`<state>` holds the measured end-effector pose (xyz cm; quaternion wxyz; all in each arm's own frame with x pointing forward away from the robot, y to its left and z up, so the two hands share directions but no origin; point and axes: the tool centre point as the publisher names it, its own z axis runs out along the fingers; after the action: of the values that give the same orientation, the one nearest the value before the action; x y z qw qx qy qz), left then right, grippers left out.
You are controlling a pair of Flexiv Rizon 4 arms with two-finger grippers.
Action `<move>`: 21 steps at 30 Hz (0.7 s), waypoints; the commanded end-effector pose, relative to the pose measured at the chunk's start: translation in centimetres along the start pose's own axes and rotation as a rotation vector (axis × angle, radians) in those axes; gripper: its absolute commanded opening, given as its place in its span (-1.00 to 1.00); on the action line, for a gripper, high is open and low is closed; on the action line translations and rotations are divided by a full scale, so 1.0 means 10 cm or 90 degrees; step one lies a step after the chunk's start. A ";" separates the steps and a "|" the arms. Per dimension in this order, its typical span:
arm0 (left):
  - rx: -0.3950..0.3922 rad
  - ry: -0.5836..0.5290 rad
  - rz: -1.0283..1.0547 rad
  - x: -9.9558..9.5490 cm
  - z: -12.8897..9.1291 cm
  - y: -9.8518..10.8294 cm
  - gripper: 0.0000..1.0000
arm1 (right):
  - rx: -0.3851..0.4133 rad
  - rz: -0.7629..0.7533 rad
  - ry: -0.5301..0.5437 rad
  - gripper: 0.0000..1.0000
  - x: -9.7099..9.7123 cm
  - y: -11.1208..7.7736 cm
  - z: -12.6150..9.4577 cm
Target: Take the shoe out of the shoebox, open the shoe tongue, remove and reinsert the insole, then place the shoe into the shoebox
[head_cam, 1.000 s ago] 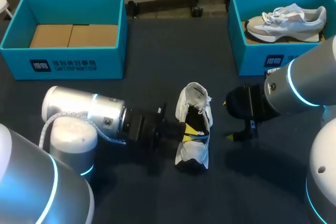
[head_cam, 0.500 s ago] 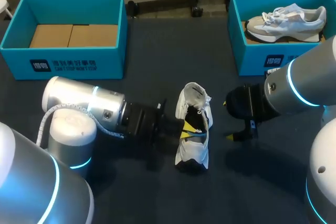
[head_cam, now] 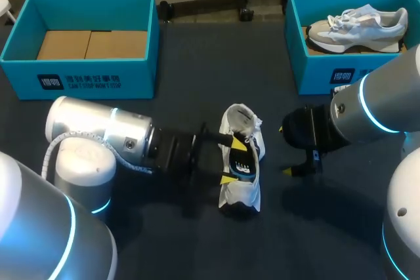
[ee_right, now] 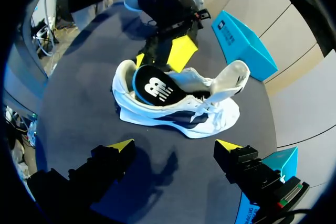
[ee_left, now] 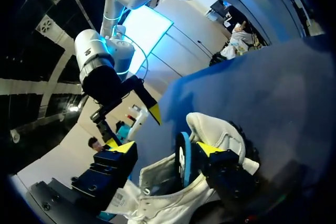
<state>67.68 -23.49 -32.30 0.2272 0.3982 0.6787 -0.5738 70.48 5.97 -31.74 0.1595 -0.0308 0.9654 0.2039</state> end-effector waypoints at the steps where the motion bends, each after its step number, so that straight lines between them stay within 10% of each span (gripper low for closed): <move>1: -0.004 0.000 0.000 0.01 -0.05 -0.07 0.58 | -0.002 -0.001 -0.001 1.00 0.02 -0.01 -0.01; 21: -0.004 -0.017 0.008 -0.14 -0.21 -0.17 0.58 | -0.002 -0.001 -0.001 1.00 0.02 -0.01 -0.01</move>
<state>67.69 -22.47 -30.37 0.2415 0.3931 0.6734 -0.5776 70.48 5.98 -31.75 0.1595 -0.0308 0.9654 0.2039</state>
